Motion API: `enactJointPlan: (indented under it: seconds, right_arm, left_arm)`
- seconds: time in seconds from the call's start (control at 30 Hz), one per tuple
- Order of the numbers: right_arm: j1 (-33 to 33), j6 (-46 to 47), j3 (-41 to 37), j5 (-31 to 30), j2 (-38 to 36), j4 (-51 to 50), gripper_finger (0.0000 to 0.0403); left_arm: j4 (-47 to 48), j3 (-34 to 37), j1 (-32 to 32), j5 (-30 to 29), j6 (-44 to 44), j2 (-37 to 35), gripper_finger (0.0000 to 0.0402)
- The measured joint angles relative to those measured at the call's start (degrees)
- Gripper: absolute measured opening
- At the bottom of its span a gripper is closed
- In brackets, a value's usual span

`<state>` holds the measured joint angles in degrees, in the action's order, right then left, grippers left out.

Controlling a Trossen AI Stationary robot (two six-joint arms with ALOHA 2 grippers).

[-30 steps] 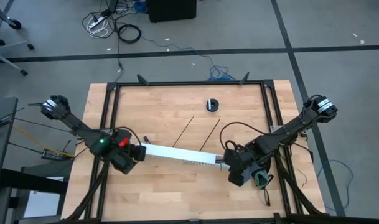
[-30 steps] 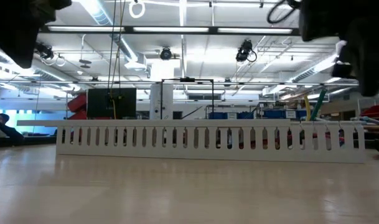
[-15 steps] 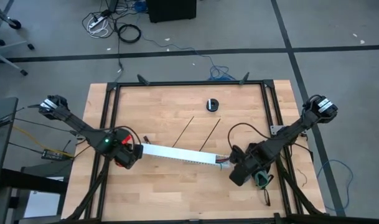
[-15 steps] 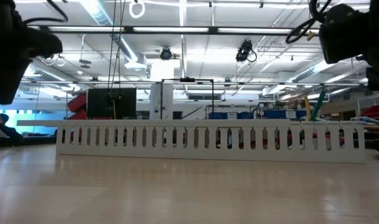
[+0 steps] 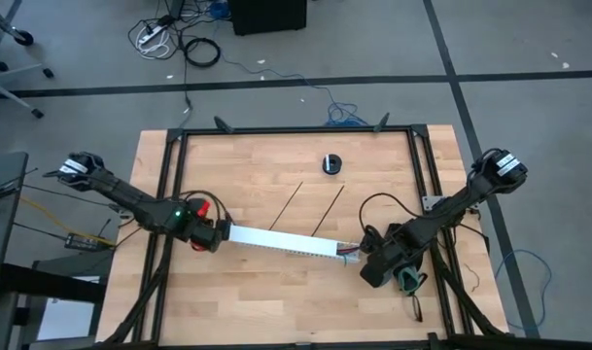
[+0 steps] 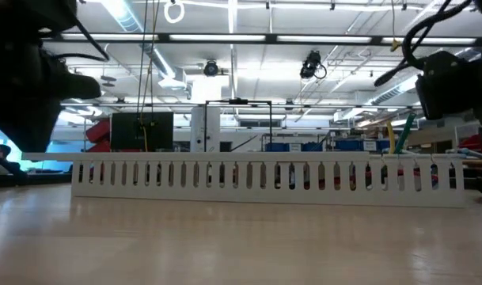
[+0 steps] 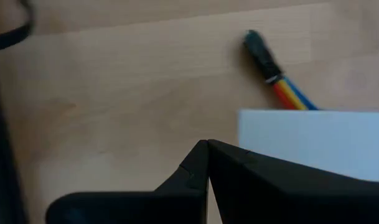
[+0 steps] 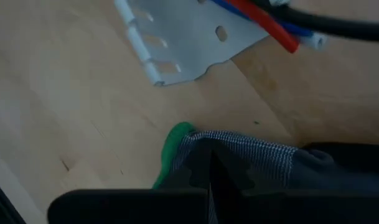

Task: Ziptie cables
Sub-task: Close the white cable duct

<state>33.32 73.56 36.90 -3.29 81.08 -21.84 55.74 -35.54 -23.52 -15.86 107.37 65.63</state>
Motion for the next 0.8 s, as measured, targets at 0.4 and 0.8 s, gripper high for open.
enactJointPlan:
  seconds: [0.4, 0.8]
  right_arm:
    - [-1.2, 1.3, -3.7, 0.1, -0.1, 4.4, 0.0]
    - [-1.1, 1.9, -5.3, 0.3, -0.3, 1.9, 0.0]
  left_arm:
    - [-8.4, 0.3, 6.3, 2.3, -14.2, 3.2, 0.0]
    - [-9.2, 0.3, 6.7, 3.6, -17.2, 4.6, 0.0]
